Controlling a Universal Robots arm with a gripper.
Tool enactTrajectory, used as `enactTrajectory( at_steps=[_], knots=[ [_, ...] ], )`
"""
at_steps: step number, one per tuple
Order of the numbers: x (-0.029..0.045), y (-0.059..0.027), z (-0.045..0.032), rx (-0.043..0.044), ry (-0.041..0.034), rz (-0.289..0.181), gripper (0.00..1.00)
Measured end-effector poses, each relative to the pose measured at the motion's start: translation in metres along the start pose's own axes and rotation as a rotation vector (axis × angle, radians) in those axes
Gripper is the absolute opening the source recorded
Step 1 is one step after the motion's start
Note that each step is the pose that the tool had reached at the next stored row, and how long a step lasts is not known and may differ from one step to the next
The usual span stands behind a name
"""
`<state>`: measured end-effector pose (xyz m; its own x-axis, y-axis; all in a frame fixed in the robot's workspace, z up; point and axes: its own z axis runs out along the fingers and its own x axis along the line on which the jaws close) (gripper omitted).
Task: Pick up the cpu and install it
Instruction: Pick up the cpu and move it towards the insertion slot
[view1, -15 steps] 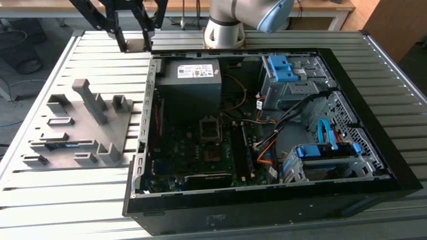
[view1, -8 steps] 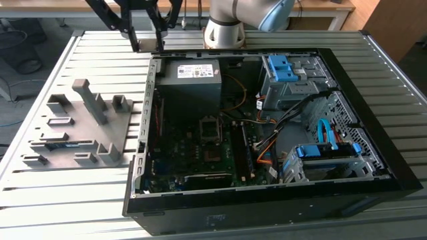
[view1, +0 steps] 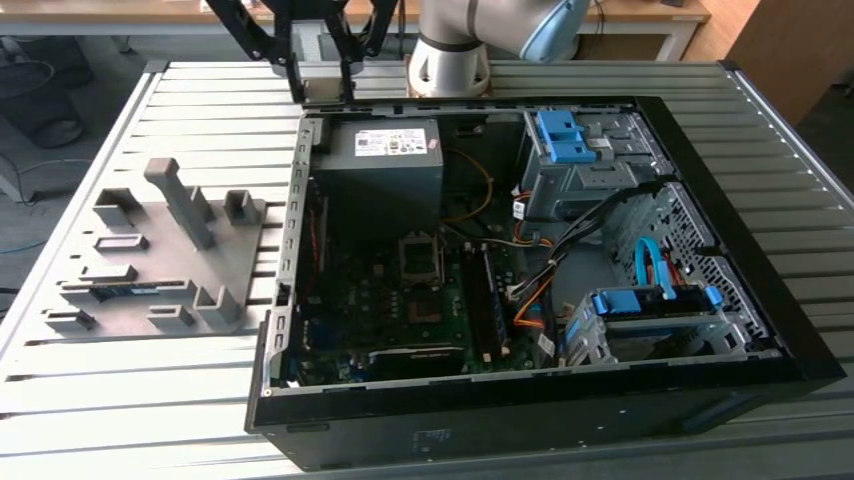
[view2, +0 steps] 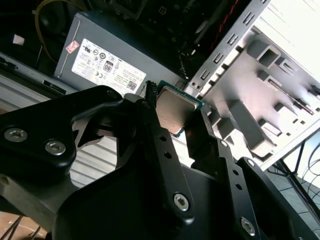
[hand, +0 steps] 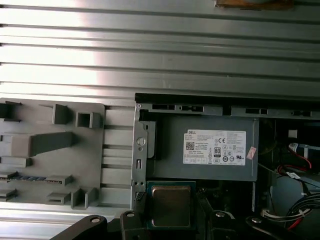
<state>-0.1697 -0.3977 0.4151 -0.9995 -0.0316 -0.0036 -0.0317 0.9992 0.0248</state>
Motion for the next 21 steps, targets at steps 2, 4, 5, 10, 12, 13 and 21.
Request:
enactTrajectory(
  at_steps=[2,4,5,10,12,13,21],
  knots=[
    [-0.0046,-0.0001,0.0001,-0.0001,0.0,0.0,0.47],
    [-0.0089,-0.0003,0.0,0.0,0.0002,0.0,0.47],
    [-0.0111,-0.0003,0.0001,-0.0001,0.0001,0.0,0.47],
    [-0.0224,-0.0007,0.0001,-0.0001,0.0003,0.0,0.47],
    [-0.0269,-0.0008,0.0001,0.0,0.0004,0.0,0.47],
    [-0.0291,-0.0009,0.0001,-0.0001,0.0004,0.0,0.47],
    [-0.0472,-0.0015,0.0002,-0.0001,0.0008,0.0,0.47]
  ],
)
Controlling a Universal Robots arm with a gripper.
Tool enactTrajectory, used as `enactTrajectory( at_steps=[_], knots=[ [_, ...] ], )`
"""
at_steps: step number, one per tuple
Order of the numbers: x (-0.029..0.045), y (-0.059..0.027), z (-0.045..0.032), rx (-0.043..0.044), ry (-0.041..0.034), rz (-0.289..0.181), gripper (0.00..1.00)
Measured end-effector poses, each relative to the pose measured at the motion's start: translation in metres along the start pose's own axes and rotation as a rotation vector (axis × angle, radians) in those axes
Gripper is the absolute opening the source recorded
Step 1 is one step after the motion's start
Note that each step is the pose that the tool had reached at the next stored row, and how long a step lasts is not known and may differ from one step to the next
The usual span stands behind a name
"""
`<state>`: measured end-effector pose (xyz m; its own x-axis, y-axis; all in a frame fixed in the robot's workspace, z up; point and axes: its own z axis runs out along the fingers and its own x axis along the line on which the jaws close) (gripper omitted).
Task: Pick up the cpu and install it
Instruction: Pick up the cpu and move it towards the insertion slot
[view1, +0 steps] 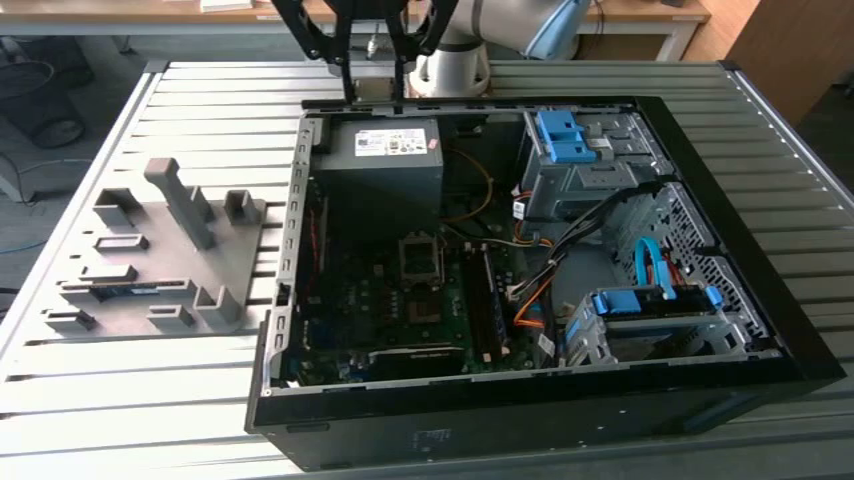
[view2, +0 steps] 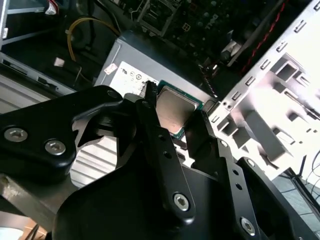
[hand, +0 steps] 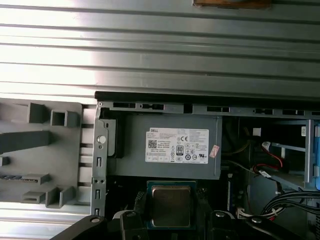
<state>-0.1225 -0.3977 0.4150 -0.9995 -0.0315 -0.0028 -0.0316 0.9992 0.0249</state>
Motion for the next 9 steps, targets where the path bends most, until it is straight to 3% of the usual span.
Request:
enactTrajectory(
  at_steps=[9],
  knots=[
    [-0.0237,-0.0007,0.0001,0.0,0.0008,0.0,0.47]
  ],
)
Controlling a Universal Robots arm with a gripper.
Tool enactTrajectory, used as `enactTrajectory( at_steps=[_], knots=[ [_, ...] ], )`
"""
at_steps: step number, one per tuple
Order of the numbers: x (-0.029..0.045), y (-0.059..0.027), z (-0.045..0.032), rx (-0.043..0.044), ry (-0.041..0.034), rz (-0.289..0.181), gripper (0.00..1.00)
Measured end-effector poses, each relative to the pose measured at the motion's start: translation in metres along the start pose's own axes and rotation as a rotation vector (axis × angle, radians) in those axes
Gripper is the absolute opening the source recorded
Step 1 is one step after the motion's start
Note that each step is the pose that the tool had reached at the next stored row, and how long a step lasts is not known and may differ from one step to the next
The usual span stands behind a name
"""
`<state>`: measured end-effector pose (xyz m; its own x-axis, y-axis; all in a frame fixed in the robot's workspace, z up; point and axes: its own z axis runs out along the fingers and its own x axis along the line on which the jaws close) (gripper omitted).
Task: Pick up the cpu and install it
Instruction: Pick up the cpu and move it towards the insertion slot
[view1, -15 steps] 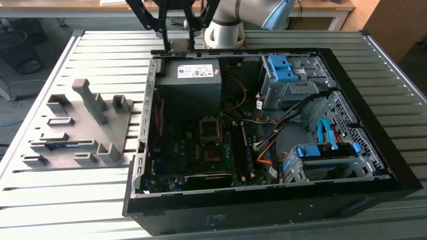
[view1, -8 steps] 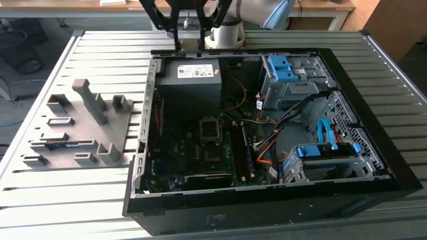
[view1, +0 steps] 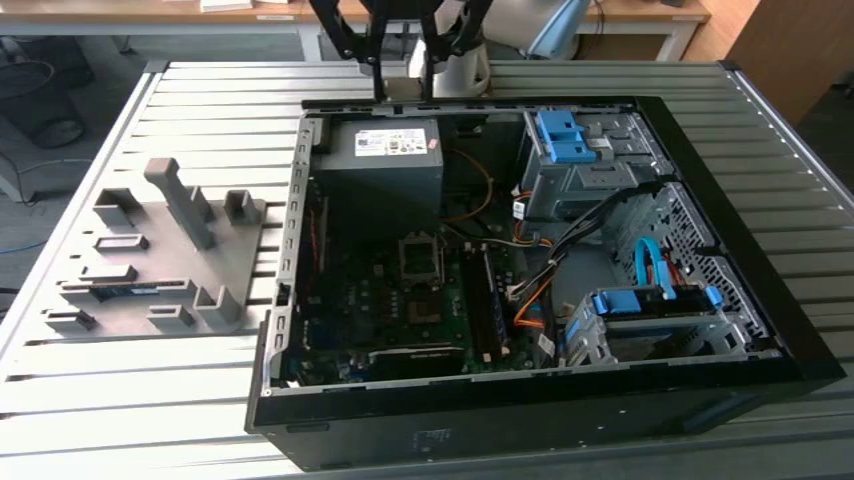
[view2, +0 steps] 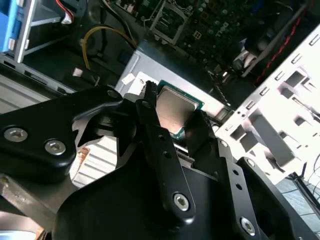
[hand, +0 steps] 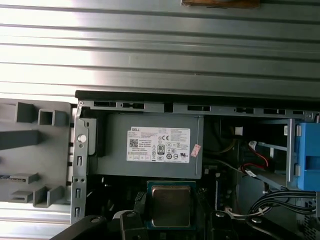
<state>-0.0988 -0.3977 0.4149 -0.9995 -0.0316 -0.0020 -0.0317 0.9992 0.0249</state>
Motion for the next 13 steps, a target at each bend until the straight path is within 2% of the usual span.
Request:
enactTrajectory(
  at_steps=[13],
  knots=[
    [-0.0307,-0.001,0.0001,-0.0001,0.0008,0.0,0.47]
  ],
)
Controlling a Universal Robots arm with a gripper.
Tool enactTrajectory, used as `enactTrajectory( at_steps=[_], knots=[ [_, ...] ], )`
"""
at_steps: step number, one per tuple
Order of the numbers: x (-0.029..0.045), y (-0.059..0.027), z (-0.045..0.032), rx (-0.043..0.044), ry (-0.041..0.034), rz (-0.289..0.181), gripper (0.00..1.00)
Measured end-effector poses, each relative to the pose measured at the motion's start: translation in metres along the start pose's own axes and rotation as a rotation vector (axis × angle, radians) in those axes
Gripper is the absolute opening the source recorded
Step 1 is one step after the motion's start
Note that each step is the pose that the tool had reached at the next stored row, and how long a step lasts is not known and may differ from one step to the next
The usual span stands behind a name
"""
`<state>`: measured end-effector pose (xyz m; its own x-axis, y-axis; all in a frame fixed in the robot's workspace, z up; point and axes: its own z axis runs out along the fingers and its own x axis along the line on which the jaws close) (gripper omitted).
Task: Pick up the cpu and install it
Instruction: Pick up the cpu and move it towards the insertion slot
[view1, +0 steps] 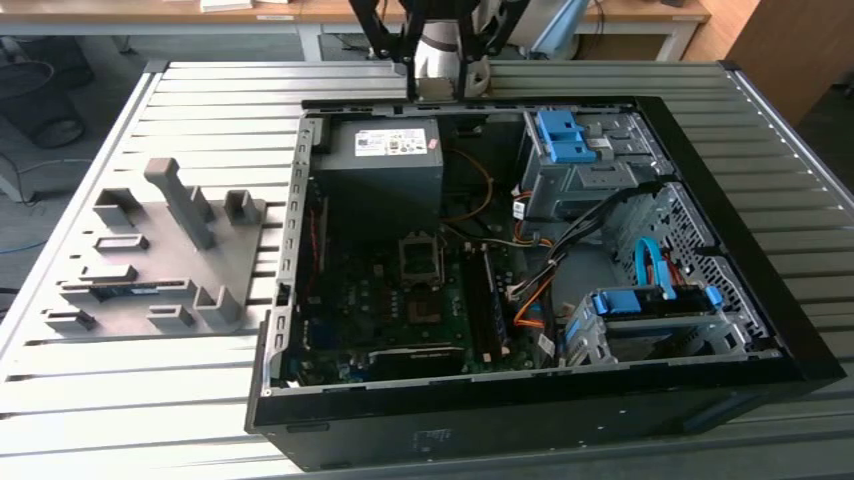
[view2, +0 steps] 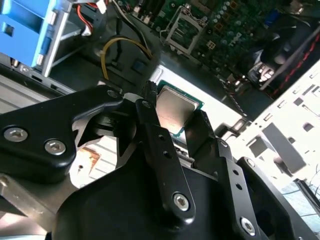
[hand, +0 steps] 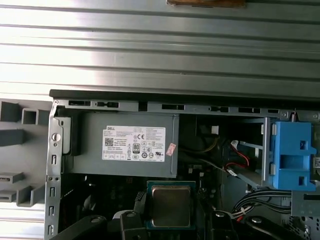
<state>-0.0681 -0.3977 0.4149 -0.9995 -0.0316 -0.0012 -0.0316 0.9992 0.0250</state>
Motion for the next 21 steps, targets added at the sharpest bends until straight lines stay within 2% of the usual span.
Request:
enactTrajectory(
  at_steps=[12,21],
  knots=[
    [-0.0284,-0.001,0.0001,0.0,0.0011,0.0,0.47],
    [-0.0301,-0.0022,0.0002,0.0,0.0011,0.0,0.47]
  ],
)
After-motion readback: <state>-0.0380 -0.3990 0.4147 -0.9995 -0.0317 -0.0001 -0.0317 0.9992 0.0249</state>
